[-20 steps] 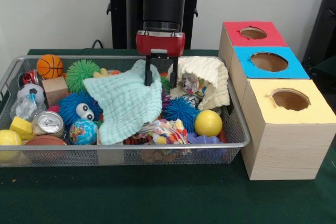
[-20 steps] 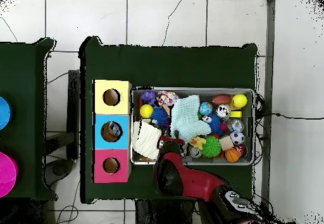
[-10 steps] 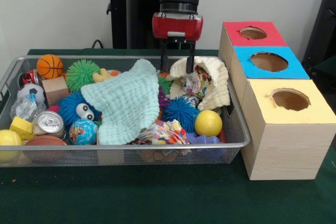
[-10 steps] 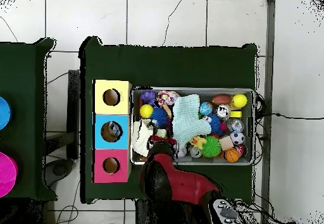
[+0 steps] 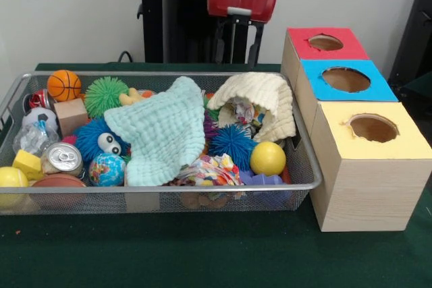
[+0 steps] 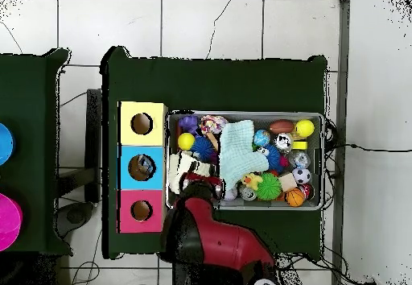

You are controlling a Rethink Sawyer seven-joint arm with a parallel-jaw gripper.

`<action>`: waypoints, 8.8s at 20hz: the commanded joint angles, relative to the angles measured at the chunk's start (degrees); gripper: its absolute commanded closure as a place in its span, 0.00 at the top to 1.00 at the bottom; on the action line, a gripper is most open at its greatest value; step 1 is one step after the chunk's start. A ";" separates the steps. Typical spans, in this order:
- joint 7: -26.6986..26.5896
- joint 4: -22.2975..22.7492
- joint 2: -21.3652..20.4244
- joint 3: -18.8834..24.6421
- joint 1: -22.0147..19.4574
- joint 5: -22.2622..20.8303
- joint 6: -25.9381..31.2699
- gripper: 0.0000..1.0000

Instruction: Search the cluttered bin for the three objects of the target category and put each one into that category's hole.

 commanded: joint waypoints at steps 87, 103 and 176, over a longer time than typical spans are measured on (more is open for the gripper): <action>8.97 -39.27 39.45 -2.74 -23.08 -23.50 -44.59 1.00; 14.14 -40.99 38.11 -0.74 -22.24 -29.45 -33.41 1.00; 18.84 -20.49 30.06 7.17 -29.57 -5.18 -15.25 1.00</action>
